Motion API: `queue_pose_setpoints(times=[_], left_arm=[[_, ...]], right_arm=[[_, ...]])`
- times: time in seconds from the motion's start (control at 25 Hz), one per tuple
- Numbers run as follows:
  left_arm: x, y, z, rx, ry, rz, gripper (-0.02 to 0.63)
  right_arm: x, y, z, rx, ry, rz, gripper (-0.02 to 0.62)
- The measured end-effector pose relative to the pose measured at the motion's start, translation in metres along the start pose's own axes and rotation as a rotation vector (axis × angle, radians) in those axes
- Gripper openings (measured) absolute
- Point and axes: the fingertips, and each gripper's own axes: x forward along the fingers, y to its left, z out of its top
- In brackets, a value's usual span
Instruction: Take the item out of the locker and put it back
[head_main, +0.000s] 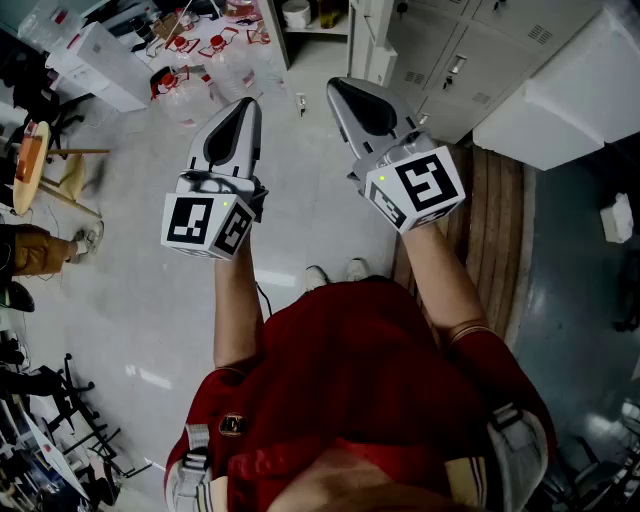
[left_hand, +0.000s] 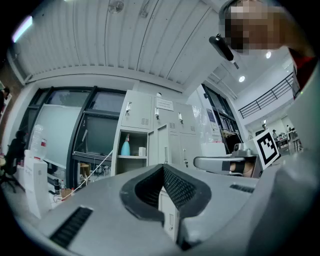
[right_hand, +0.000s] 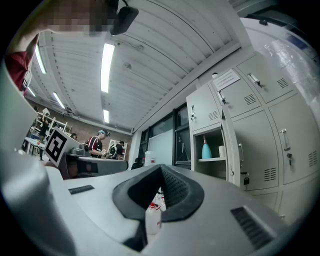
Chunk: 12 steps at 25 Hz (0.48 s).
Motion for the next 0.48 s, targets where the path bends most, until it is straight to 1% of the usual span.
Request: queue_pose_setpoints(times=[0.48], left_arm=[[-0.013, 0.013, 0.006, 0.003, -0.008, -0.026, 0.006]], right_arm=[[0.009, 0.022, 0.001, 0.011, -0.002, -0.016, -0.003]])
